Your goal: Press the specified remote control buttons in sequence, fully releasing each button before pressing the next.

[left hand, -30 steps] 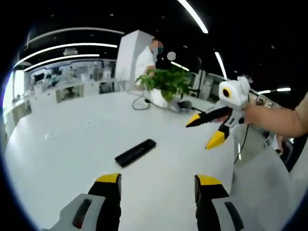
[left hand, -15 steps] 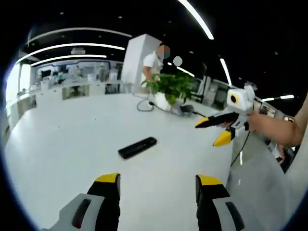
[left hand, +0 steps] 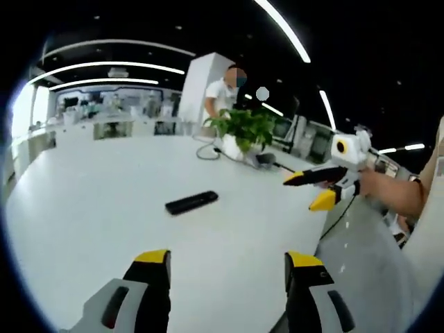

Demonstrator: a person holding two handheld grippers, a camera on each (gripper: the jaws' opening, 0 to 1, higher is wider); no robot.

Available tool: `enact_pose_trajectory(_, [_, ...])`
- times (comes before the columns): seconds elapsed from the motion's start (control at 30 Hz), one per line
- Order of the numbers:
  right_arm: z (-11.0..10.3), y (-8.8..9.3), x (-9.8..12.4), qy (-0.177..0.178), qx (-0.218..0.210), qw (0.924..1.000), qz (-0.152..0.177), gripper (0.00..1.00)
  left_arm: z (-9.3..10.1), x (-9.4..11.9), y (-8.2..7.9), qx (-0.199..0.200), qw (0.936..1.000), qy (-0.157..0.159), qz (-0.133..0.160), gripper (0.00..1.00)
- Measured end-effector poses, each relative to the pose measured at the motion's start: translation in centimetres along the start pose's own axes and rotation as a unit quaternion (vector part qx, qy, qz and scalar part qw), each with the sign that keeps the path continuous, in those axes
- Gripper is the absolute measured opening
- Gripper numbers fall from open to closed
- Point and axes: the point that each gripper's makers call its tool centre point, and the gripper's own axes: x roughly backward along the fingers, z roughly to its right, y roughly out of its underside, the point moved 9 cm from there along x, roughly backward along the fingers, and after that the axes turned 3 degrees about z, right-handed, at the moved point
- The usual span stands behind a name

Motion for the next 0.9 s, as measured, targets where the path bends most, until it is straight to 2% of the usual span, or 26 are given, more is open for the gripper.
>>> enact_pose_trajectory(0.2, [-1.1, 0.1, 0.3, 0.001, -0.007, 0.9998, 0.018, 0.62, 0.6, 0.7, 0.6, 0.007, 1.0, -0.005, 0.001, 0.68])
enact_pose_trajectory(0.5, [-2.3, 0.5, 0.5, 0.001, -0.008, 0.9996, 0.026, 0.64, 1.1, 1.8, -0.1, -0.004, 0.9995, -0.02, 0.025, 0.68])
enact_pose_trajectory(0.63, [-2.6, 0.7, 0.5, -0.005, -0.016, 0.9994, 0.032, 0.63, 1.4, 1.8, -0.5, 0.012, 0.9992, -0.011, 0.038, 0.68])
enact_pose_trajectory(0.9, [-3.3, 1.0, -0.2, -0.005, -0.019, 0.9991, 0.039, 0.62, 1.9, 1.7, -0.4, -0.008, 0.9994, -0.006, 0.032, 0.68])
